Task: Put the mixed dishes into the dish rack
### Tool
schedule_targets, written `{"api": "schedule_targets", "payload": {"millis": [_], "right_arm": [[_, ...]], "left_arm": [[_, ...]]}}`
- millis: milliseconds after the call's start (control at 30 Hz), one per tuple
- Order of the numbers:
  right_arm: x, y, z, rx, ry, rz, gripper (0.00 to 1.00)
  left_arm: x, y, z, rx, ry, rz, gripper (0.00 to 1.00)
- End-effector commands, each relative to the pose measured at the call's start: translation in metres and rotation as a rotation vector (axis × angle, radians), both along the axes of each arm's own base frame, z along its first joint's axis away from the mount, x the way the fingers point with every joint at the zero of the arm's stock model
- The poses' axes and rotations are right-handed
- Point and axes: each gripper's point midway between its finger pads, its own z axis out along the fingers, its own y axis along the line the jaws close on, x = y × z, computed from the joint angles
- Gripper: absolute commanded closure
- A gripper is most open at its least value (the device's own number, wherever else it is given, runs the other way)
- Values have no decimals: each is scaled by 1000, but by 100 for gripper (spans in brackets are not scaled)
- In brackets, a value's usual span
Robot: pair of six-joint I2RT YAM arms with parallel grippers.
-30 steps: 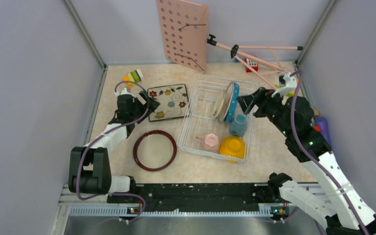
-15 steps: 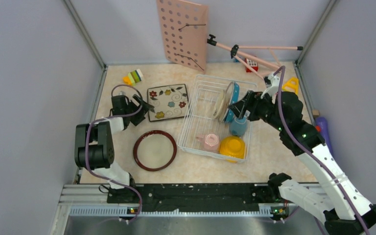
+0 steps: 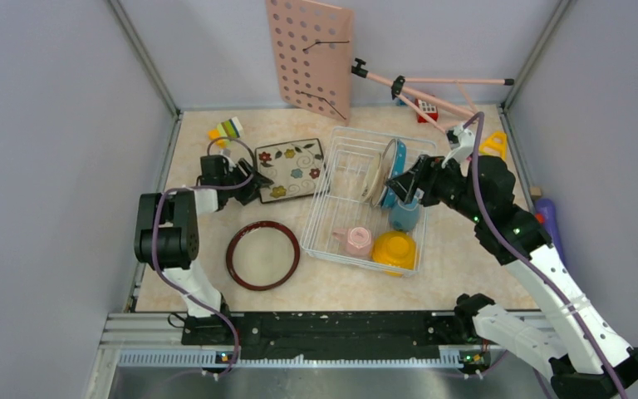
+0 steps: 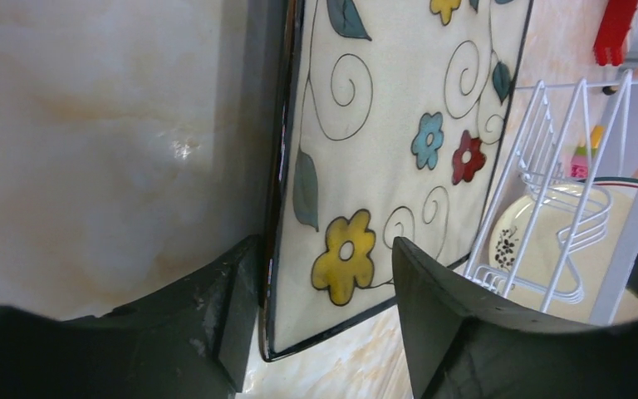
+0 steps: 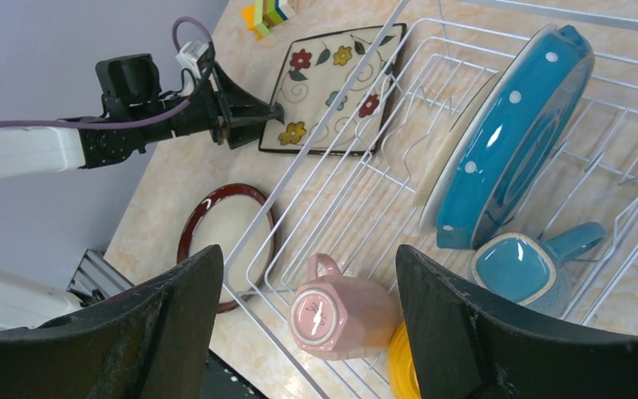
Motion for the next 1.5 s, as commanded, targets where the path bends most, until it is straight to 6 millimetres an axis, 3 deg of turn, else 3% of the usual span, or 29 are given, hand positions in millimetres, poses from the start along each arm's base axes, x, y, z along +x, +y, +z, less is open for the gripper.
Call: {"api": "schedule_targets", "payload": {"millis": [0, 67, 133, 233, 633, 1033, 1233, 1467], "right_arm": [[2, 2, 28, 43, -74, 7, 25], [2, 2, 28, 44, -74, 8, 25], [2, 3, 28, 48, -74, 9, 25], [2, 4, 28, 55, -67, 11, 25], [5, 15, 22, 93, -25, 40, 26], [12, 44, 15, 173, 65, 136, 30], [10, 53, 11, 177, 71, 156, 30], [6, 66, 8, 165, 93, 191, 30]], "left_arm": [[-10, -11, -23, 33, 79, -44, 42], [-11, -10, -24, 38, 83, -37, 54], [-12, -7, -20, 54, 75, -29, 77], [-12, -4, -8, 75, 41, -13, 100], [-19, 13, 61, 31, -98, 139, 100], [-45, 51, 132, 73, -242, 332, 100], [-64, 44, 161, 35, -306, 323, 100], [-78, 56, 200, 97, -419, 370, 100]]}}
